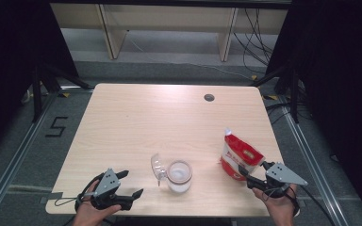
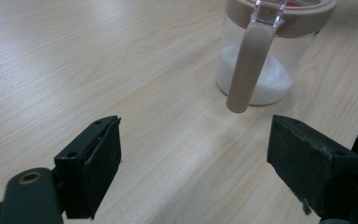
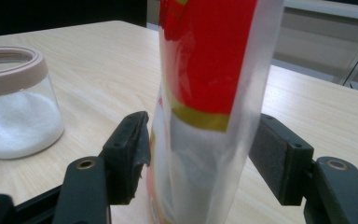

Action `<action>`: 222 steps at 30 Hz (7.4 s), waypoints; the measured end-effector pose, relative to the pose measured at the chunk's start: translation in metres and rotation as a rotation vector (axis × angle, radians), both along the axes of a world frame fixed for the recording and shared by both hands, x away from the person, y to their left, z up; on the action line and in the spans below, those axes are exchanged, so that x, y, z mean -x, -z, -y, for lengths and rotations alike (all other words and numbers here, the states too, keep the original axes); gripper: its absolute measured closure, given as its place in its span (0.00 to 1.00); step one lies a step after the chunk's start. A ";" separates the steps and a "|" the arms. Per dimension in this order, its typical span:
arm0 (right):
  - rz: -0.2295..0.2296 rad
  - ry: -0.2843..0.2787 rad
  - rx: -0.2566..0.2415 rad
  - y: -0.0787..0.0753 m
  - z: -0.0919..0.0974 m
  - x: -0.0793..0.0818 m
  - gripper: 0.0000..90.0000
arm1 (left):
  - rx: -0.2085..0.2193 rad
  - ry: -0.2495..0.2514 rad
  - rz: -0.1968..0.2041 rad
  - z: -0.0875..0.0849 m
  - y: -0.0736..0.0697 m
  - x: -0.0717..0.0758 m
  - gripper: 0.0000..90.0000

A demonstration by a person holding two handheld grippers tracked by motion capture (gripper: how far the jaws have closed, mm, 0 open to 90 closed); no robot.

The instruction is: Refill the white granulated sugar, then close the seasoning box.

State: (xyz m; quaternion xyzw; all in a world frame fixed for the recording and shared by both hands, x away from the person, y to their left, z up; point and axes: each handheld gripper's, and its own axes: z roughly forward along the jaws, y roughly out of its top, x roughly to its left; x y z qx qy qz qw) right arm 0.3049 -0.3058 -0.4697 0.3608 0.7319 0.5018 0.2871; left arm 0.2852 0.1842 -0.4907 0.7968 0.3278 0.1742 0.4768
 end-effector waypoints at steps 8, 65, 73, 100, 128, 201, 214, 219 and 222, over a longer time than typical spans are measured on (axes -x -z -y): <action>-0.013 0.022 -0.006 0.000 0.004 0.007 0.38 | -0.002 0.004 0.000 0.002 -0.001 0.001 0.19; -0.068 0.054 0.112 0.005 -0.005 0.035 0.19 | 0.001 0.037 -0.001 0.006 -0.006 0.008 0.41; -0.075 0.058 0.098 0.006 -0.004 0.035 0.20 | -0.014 0.064 0.016 0.013 -0.018 0.014 0.88; -0.113 0.061 0.082 0.006 -0.006 0.036 0.20 | 0.008 0.117 0.055 0.044 -0.048 0.006 0.99; -0.103 0.051 0.081 0.006 -0.007 0.036 0.21 | 0.008 0.161 0.066 0.059 -0.053 0.003 0.94; -0.109 0.036 0.070 0.005 -0.010 0.051 0.20 | -0.059 0.111 0.010 0.024 -0.006 0.027 0.18; -0.113 0.023 0.073 0.006 -0.010 0.053 0.19 | -0.063 0.109 -0.004 0.022 -0.004 0.028 0.18; -0.121 0.037 0.067 0.006 -0.010 0.055 0.19 | -0.079 0.101 0.002 0.021 -0.003 0.027 0.18; -0.100 0.033 0.086 0.007 -0.009 0.053 0.19 | -0.072 0.104 0.005 0.021 -0.003 0.027 0.18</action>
